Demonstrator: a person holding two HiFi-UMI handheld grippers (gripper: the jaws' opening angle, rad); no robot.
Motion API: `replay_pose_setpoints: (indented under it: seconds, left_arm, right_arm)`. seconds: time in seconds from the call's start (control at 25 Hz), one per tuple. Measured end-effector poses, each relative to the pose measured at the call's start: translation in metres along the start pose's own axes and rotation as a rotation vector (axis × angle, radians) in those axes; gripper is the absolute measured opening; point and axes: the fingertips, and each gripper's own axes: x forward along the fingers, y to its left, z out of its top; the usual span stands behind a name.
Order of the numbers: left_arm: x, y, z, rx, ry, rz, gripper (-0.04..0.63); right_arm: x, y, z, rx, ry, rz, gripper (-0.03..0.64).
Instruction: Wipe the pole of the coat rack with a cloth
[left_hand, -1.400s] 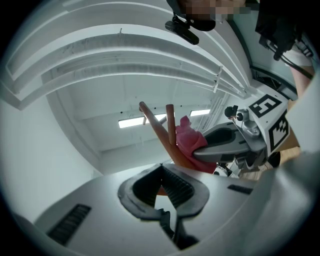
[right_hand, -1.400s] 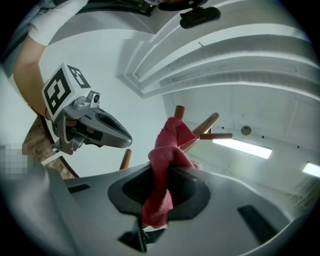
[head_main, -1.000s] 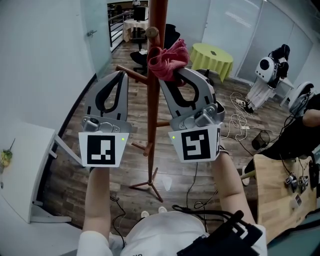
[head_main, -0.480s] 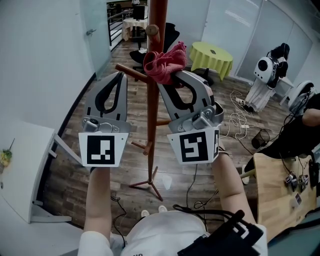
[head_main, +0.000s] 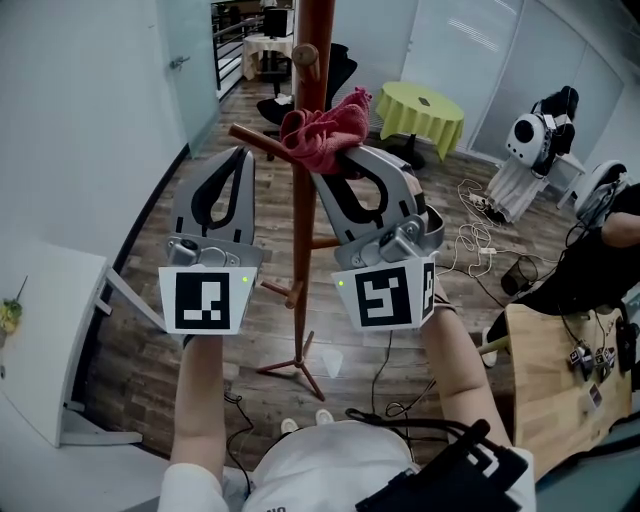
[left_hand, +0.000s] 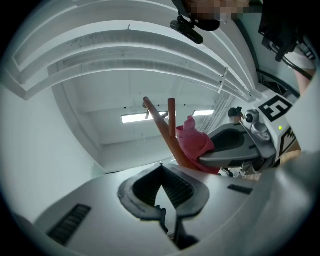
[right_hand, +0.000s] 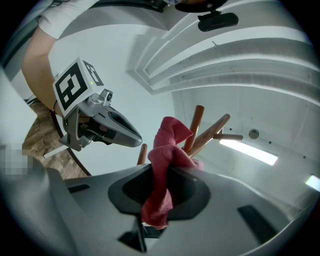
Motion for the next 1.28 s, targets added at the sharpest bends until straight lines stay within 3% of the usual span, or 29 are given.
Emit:
replay_pose_setpoints:
  seconds: [1.28]
  left_arm:
    - [-0.013,0.001,-0.022,-0.025,0.054,-0.004,0.012]
  right_arm:
    - [-0.009,0.037,-0.010,-0.034,0.051,0.067,0.083]
